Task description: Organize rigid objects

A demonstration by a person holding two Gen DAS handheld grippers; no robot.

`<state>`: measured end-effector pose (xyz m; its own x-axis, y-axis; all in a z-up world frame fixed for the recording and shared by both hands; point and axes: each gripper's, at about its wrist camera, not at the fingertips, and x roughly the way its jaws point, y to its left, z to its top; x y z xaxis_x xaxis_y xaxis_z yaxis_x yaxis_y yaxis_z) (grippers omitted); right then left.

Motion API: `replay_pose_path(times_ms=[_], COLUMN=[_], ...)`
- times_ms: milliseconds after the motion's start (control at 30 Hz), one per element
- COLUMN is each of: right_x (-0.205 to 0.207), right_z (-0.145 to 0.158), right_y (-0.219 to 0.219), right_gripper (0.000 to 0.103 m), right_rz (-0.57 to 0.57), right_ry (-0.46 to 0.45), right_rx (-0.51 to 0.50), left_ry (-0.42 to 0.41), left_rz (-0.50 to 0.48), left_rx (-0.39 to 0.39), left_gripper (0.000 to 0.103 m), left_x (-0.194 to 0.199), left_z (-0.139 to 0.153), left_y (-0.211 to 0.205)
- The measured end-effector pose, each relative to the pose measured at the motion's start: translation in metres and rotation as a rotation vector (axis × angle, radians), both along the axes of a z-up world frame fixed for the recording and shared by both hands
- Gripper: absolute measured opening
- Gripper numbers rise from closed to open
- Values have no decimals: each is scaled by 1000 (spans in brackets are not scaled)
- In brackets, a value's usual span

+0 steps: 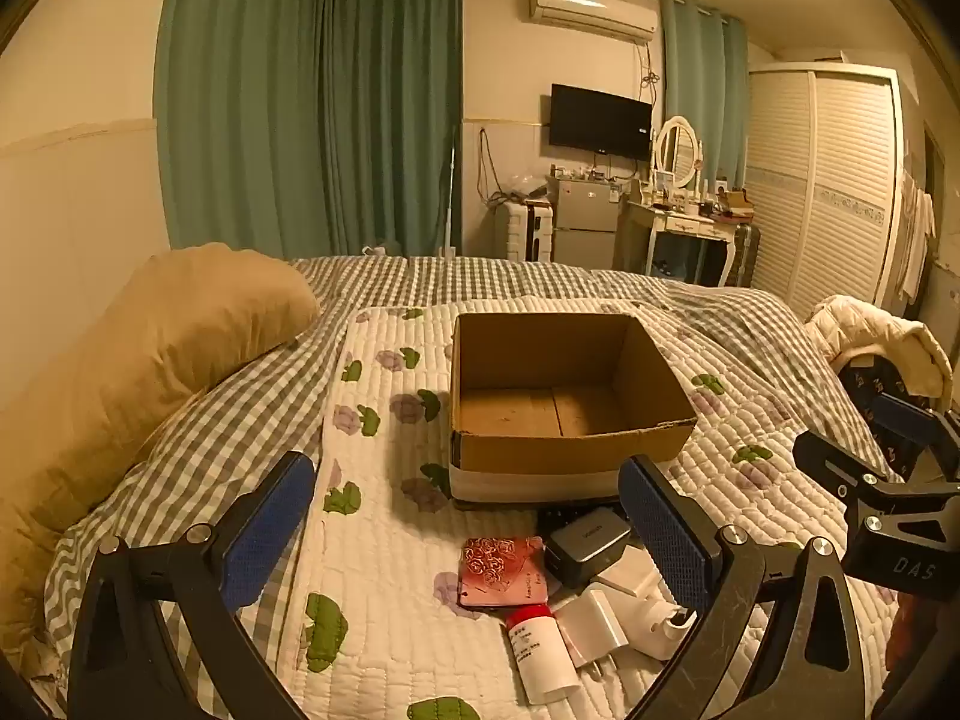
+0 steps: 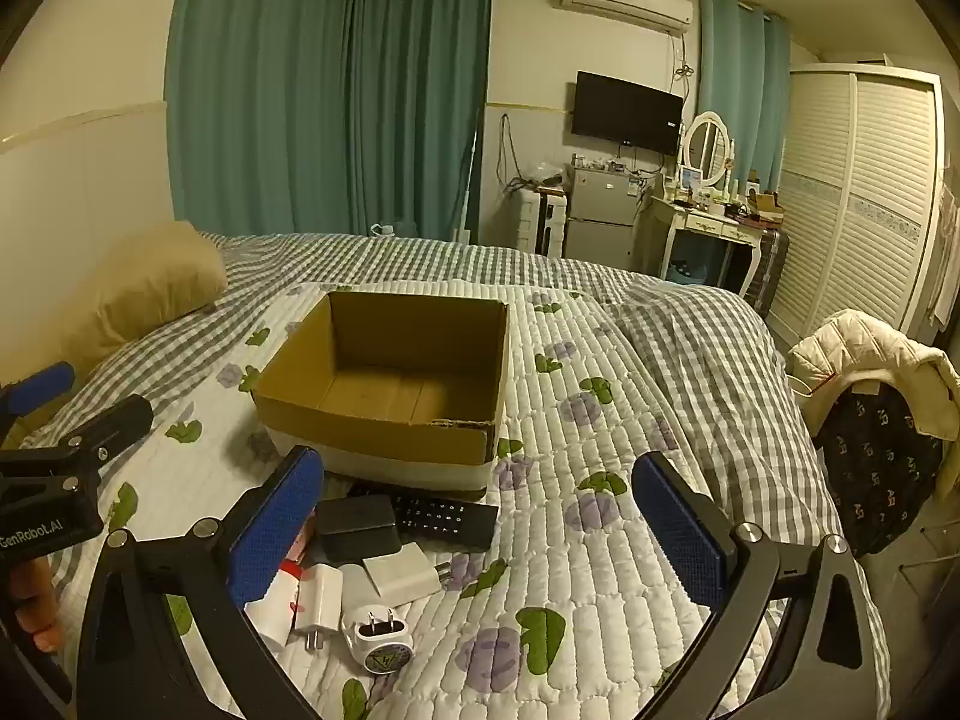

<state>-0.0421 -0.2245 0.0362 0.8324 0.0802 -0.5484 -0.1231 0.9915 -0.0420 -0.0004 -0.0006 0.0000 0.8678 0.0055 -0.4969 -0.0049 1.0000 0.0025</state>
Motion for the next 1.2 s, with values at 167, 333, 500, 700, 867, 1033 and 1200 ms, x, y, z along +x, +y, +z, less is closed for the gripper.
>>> replay_pose_path(times_ms=[167, 333, 500, 700, 867, 1033, 1200], right_x=[1, 1, 2, 3, 3, 3, 4], right_z=[1, -3, -2, -2, -2, -2, -6], right_y=[-1, 1, 4, 5, 6, 6, 7], right_gripper=[103, 103, 103, 103, 103, 103, 103], right_rz=[6, 0, 14, 13, 15, 18, 21], right_ry=[-7, -5, 4, 6, 10, 14, 19], right_rx=[4, -4, -9, -11, -13, -12, -13], left_ry=[18, 17, 10, 12, 15, 14, 17], left_rz=[-1, 1, 4, 7, 10, 8, 10], left_rx=[-14, -14, -13, -12, -13, -12, -8], left_gripper=[103, 103, 103, 103, 103, 103, 103], left_x=[1, 2, 3, 3, 4, 3, 1], left_z=[-1, 1, -2, 2, 2, 1, -1], left_y=[1, 3, 5, 3, 3, 3, 2])
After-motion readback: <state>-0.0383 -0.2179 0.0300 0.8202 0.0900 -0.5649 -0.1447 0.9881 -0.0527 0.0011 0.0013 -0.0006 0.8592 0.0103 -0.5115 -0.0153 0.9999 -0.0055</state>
